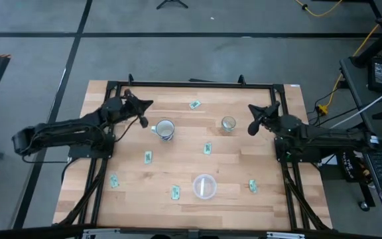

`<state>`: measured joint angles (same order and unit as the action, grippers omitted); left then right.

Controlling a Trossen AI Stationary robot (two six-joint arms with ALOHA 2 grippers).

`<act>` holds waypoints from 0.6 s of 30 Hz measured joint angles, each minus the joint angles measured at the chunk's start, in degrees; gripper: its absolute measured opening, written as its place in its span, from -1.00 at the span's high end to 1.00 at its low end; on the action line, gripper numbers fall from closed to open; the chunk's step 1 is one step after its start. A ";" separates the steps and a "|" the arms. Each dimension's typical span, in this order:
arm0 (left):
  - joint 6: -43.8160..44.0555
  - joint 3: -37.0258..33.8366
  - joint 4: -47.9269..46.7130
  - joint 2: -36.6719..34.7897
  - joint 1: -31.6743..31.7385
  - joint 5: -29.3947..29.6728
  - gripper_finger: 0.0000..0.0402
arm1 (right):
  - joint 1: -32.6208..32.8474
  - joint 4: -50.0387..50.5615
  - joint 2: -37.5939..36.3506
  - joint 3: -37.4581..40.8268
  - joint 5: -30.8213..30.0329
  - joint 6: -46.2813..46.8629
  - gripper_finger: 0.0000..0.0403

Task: Pick and place Stevia / Truvia into bins
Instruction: Put the white stevia packet into the transparent glass cup

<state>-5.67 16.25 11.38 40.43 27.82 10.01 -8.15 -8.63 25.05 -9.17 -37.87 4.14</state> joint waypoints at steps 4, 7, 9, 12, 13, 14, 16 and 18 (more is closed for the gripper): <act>-0.02 0.00 1.04 2.58 4.13 -4.15 0.97 | -1.26 -0.56 2.40 0.00 -0.02 0.83 0.89; -0.03 0.00 2.08 4.21 7.21 -7.12 0.97 | -2.28 -0.56 4.03 0.00 -0.02 1.89 0.89; -0.05 0.00 3.20 4.99 9.15 -8.89 0.97 | -2.92 -0.56 5.01 0.00 -0.02 1.93 0.89; -0.03 0.86 3.80 6.13 11.82 -11.28 0.97 | -4.12 0.32 6.02 -0.99 -0.02 3.48 0.89; -0.05 1.40 3.84 6.46 12.53 -12.26 0.97 | -4.49 0.91 6.27 -1.77 -0.02 4.44 0.89; -0.10 2.09 3.87 6.89 13.20 -13.26 0.97 | -4.77 1.89 6.67 -2.79 -0.04 4.87 0.89; -0.71 3.47 3.94 7.96 14.23 -15.38 0.97 | -5.08 5.46 7.64 -5.52 -0.04 6.10 0.89; -1.68 4.70 3.93 9.33 14.78 -17.35 0.97 | -5.24 10.73 8.93 -9.00 -0.02 8.02 0.89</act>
<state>-7.35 20.95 15.31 49.76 42.59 -7.34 -13.39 2.10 33.98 -18.17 -37.89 12.17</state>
